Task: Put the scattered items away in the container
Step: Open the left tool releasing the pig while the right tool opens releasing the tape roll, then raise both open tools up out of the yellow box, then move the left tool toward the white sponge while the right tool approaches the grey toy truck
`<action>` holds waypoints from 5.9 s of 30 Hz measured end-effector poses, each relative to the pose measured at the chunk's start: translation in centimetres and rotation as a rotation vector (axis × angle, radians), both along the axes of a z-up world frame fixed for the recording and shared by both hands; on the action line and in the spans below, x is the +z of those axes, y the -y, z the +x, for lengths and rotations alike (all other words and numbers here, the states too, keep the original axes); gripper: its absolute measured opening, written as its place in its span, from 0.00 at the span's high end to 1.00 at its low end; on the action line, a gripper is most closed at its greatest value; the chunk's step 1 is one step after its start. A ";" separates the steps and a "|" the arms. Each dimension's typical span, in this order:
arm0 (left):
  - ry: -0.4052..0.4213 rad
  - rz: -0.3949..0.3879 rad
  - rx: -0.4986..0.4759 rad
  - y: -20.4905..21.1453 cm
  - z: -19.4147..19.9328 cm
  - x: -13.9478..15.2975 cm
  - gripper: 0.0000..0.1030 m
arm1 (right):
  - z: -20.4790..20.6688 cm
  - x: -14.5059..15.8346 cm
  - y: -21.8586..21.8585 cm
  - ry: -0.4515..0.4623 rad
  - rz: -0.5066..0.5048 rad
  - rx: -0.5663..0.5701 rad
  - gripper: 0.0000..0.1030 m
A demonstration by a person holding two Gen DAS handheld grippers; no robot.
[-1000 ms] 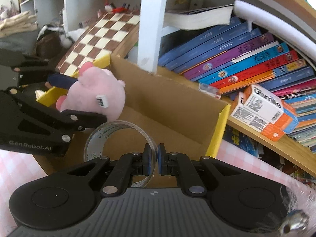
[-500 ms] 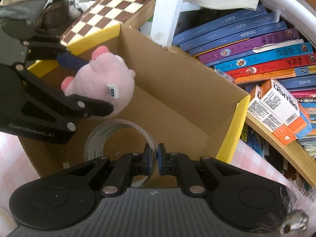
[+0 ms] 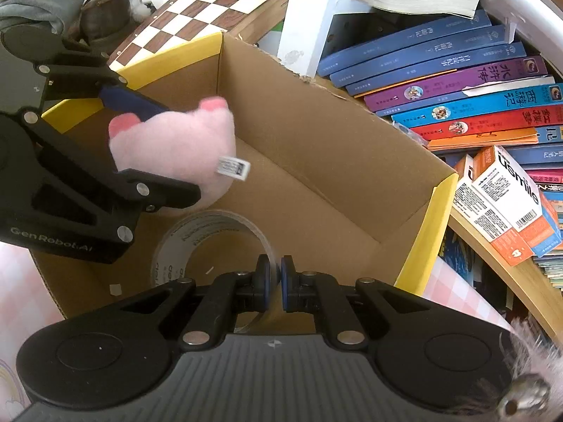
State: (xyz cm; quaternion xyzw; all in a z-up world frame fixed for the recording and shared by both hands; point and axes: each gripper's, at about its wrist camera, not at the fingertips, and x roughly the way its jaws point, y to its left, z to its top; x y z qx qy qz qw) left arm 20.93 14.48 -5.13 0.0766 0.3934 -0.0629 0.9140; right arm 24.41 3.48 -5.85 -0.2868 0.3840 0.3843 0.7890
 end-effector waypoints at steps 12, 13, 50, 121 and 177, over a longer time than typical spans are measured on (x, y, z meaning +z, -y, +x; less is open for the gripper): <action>0.000 0.007 -0.003 0.2 -0.2 0.1 0.31 | 0.1 0.2 0.0 -0.003 0.000 -0.004 0.93; 0.001 0.008 -0.003 0.2 -0.3 0.1 0.31 | 0.0 0.3 0.0 0.002 0.001 -0.005 0.93; 0.220 -0.080 0.017 3.9 -12.5 8.2 0.16 | -8.7 9.4 9.7 0.118 0.196 -0.183 0.72; 0.043 -0.020 -0.032 18.9 -16.7 4.9 0.04 | -16.4 4.0 28.6 0.064 0.250 -0.614 0.13; -0.043 0.043 -0.105 24.0 -10.5 1.0 0.04 | -11.0 -0.5 31.9 0.032 0.227 -0.797 0.08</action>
